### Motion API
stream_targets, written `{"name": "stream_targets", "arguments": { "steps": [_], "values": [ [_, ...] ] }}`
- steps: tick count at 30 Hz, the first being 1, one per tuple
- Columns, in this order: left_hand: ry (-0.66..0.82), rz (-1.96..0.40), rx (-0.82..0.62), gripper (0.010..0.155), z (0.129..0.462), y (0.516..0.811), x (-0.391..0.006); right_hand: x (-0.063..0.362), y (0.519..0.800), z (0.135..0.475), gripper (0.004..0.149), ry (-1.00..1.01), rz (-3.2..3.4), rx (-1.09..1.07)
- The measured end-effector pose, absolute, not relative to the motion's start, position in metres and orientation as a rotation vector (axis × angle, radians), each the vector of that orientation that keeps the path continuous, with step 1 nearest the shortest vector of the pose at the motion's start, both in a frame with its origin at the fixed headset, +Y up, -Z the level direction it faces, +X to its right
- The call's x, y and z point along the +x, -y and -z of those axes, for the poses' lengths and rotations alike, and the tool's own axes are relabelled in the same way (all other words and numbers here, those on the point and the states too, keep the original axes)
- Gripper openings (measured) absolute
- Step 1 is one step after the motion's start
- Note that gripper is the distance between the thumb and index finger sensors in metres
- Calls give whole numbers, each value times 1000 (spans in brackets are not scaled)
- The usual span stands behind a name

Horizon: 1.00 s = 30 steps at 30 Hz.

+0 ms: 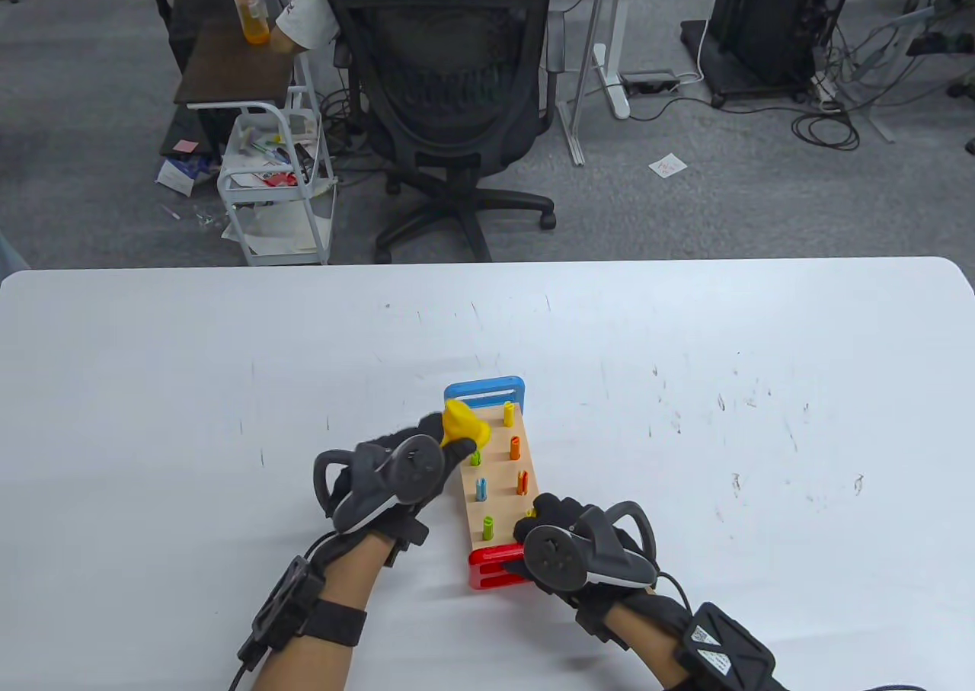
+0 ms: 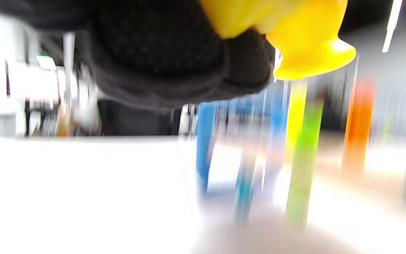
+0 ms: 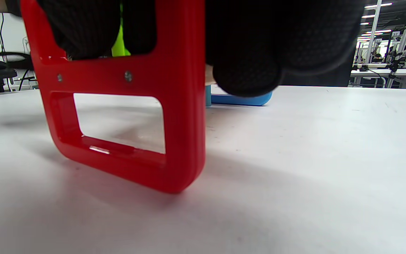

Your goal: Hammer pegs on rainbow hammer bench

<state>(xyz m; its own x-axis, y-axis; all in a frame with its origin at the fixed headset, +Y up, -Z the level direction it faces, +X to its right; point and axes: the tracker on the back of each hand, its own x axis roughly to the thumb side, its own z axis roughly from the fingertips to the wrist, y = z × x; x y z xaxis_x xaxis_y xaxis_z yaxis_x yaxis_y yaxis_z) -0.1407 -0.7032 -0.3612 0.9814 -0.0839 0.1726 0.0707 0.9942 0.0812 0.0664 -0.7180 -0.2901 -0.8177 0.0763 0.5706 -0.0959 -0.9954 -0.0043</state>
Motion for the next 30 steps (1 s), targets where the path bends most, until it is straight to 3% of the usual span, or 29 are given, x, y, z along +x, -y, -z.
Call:
{"name": "stream_targets", "arguments": {
  "steps": [1,3,4,9,11,13,15,17,18,19,20,22,26,28,30],
  "values": [
    [245,-12,243,75,361,696,-145,66,718,290,37,54,-2911,911],
    [255,-55,249,75,353,677,-150,66,718,290,37,51,-2913,909],
    [247,-158,420,75,346,663,-153,66,718,291,37,48,-2911,910],
    [289,-265,658,75,318,616,-157,66,718,290,37,50,-2908,911],
    [303,-261,665,75,317,618,-153,66,718,290,37,50,-2908,911],
    [310,-200,584,74,326,636,-146,66,718,290,37,51,-2908,911],
    [309,-54,417,74,342,670,-136,66,718,290,37,52,-2909,911],
    [237,189,156,76,358,702,-130,66,718,290,37,53,-2907,911],
    [223,121,239,75,354,695,-137,66,718,290,37,56,-2907,911],
    [299,-12,236,75,359,688,-134,66,718,290,37,54,-2908,913],
    [276,3,241,75,351,680,-135,66,718,290,37,53,-2908,912],
    [311,-50,473,75,337,649,-138,66,718,290,37,52,-2905,914],
    [307,-180,669,75,311,604,-145,66,718,290,37,55,-2905,913],
    [289,-188,727,75,306,598,-148,66,718,290,37,55,-2906,912],
    [292,-153,678,75,314,615,-146,66,718,290,37,56,-2907,911]
  ]
}}
